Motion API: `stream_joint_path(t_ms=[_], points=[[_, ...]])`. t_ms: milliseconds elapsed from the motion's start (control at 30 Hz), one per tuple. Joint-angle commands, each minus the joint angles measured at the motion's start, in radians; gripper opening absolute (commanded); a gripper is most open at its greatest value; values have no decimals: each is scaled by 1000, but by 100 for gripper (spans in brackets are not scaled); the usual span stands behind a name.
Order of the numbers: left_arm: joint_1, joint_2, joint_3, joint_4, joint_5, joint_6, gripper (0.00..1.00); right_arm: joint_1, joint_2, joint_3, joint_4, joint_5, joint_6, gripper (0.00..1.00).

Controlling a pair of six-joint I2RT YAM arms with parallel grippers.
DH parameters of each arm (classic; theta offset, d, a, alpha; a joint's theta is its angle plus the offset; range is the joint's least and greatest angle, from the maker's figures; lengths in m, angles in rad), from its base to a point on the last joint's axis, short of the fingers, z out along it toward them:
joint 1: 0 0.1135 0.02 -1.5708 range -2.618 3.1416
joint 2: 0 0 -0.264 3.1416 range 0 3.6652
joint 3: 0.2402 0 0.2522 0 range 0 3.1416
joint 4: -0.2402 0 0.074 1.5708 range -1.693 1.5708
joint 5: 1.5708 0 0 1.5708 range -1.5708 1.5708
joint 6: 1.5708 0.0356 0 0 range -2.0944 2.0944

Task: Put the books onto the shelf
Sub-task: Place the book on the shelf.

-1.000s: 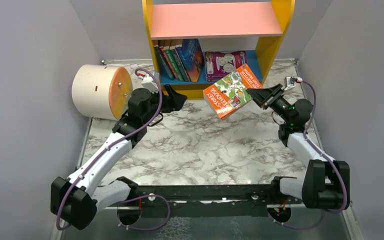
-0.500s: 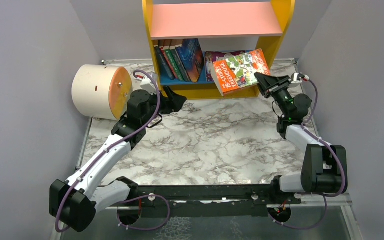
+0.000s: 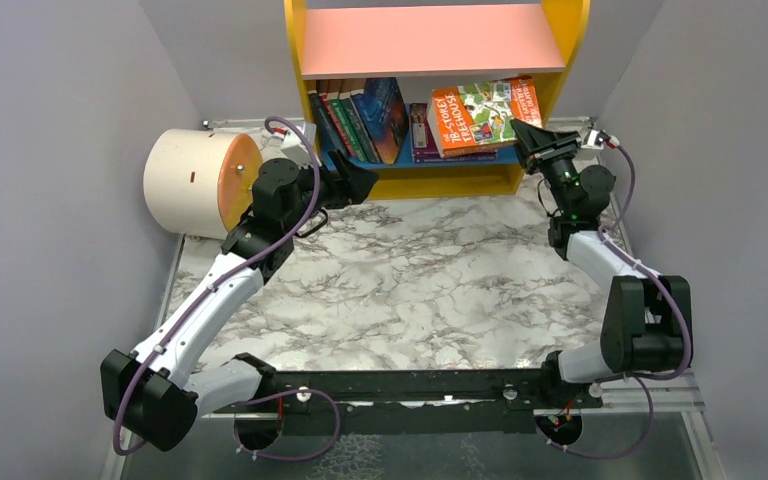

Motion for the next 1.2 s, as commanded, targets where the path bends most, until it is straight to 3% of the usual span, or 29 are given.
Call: stream_joint_path(t_ms=[0, 400, 1167], points=[[-2, 16, 73, -16, 42, 17, 61, 55, 41, 92, 22, 122, -5, 1], [0, -6, 137, -95, 65, 52, 61, 142, 150, 214, -4, 259, -71, 1], [1, 11, 115, -94, 118, 37, 61, 181, 323, 392, -95, 290, -189, 1]])
